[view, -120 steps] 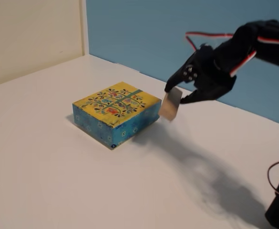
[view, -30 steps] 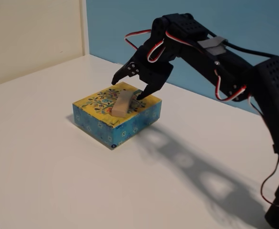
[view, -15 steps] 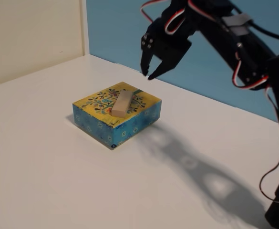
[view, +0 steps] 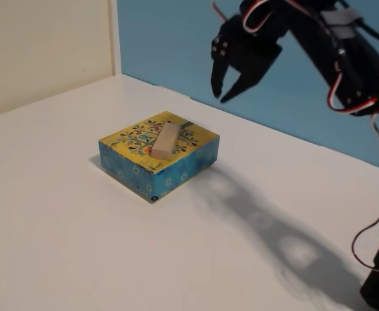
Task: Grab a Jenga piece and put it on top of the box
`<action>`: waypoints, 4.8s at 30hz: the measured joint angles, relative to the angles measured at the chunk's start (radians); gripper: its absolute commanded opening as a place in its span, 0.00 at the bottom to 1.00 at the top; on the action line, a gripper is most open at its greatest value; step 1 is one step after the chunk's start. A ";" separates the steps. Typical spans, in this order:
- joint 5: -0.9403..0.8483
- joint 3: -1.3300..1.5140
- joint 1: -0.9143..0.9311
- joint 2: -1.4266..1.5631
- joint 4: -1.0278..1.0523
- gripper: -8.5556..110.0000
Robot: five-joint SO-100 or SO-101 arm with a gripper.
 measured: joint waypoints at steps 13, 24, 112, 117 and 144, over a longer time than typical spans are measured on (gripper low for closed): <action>0.008 0.077 -0.095 0.198 0.089 0.07; 0.011 1.046 -0.210 0.873 -0.371 0.07; -0.032 2.580 0.009 2.052 -0.799 0.07; -0.032 2.580 0.009 2.052 -0.799 0.07; -0.041 2.580 -0.005 2.052 -0.796 0.07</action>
